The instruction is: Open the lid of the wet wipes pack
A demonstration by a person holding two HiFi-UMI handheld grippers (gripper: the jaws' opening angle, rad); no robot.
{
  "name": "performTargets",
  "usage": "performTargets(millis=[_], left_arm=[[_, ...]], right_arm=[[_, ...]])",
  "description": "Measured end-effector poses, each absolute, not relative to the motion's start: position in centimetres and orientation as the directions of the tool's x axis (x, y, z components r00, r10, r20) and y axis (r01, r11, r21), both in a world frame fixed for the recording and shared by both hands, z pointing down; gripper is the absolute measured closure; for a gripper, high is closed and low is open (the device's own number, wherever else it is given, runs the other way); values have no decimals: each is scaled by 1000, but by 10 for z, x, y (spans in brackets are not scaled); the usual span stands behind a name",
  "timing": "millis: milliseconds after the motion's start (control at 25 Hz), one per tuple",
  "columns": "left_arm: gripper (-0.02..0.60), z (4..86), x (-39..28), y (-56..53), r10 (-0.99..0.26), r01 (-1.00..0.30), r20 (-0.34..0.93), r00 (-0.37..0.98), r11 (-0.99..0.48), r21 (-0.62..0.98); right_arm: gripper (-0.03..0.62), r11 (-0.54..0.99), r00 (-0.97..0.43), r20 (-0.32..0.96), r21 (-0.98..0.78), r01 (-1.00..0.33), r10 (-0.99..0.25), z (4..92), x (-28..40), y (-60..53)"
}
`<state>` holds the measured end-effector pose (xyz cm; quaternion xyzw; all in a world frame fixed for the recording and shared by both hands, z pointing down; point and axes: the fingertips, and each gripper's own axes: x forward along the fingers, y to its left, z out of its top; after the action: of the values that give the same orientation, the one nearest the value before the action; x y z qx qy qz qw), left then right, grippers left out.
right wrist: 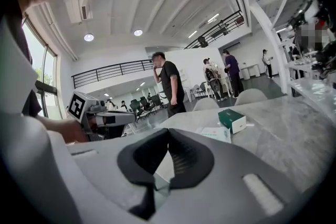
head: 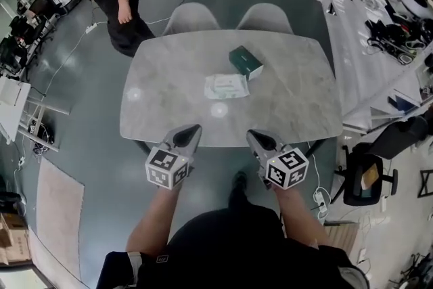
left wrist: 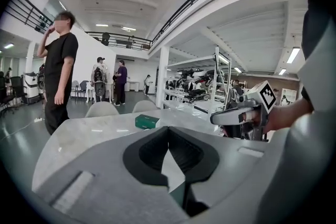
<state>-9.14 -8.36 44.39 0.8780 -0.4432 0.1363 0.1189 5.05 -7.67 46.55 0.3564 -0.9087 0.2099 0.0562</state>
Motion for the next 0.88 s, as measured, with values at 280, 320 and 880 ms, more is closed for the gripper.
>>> performTargets(millis=[280,320,880], left_arm=[[571,459,-63,-140,-737,-825,399,546,-556,102],[571,459,-62,-146,-740,-829,398,542,-549,107],[571,457,-74,-213,-718,-793,358,596,-598,121]], right_arm=[[591,685,-771,277,-353,-637,-573,479,74,-148],[591,690,-774,282,-351,-633,-567,481,75,-155],[591,677,-747,372,-324,-661,-551,490,51,-190]])
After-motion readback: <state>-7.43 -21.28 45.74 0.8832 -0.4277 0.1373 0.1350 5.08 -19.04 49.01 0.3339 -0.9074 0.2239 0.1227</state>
